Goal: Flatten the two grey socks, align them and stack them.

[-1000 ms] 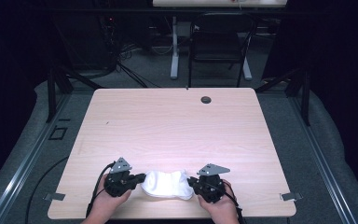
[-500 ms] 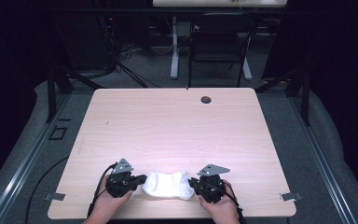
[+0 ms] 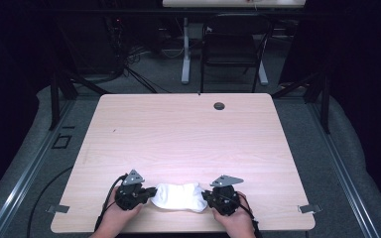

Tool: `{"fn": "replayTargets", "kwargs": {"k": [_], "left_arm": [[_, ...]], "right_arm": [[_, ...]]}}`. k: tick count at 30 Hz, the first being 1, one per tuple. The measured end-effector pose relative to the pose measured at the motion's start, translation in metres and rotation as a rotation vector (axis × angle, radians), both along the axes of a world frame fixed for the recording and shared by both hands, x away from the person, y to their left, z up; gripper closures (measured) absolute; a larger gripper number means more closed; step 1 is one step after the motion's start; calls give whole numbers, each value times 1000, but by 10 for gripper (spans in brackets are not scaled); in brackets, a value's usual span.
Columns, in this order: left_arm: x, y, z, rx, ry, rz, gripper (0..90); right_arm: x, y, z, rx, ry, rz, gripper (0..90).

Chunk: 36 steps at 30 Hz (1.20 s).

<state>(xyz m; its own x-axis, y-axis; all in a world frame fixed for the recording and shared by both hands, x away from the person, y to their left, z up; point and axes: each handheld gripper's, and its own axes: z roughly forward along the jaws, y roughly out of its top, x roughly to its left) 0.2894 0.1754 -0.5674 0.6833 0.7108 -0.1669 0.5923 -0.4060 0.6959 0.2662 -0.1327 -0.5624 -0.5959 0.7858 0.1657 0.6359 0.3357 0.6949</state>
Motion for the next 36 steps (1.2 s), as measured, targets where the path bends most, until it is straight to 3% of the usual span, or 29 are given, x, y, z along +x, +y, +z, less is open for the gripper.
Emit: {"fn": "replayTargets", "kwargs": {"k": [4, 7, 10, 13, 17, 20, 23, 27, 36], "left_arm": [[1, 1, -2, -4, -7, 8, 813], [0, 2, 2, -27, -35, 10, 749], [-3, 3, 10, -45, -71, 7, 697], [-5, 3, 15, -51, -85, -5, 683], [-7, 1, 15, -55, -85, -21, 647], [-7, -1, 10, -33, -86, -35, 595], [-7, -3, 6, -16, -81, -38, 576], [-6, -4, 1, 0, -61, -43, 549], [-6, -5, -5, 19, -50, -51, 527]], "right_arm": [[1, -2, -2, -5, 15, -3, 826], [1, -4, -1, 5, 10, -19, 790], [-1, -6, 5, 28, -23, -39, 752], [-5, -5, 13, 36, -85, -43, 743], [-9, 6, 19, 74, -130, 9, 718], [-6, 17, 14, 58, -119, 37, 704], [-3, 23, 7, 9, -104, 58, 691], [1, 21, -3, -3, -52, 50, 684], [-1, 18, -10, -37, -25, 58, 657]]}}
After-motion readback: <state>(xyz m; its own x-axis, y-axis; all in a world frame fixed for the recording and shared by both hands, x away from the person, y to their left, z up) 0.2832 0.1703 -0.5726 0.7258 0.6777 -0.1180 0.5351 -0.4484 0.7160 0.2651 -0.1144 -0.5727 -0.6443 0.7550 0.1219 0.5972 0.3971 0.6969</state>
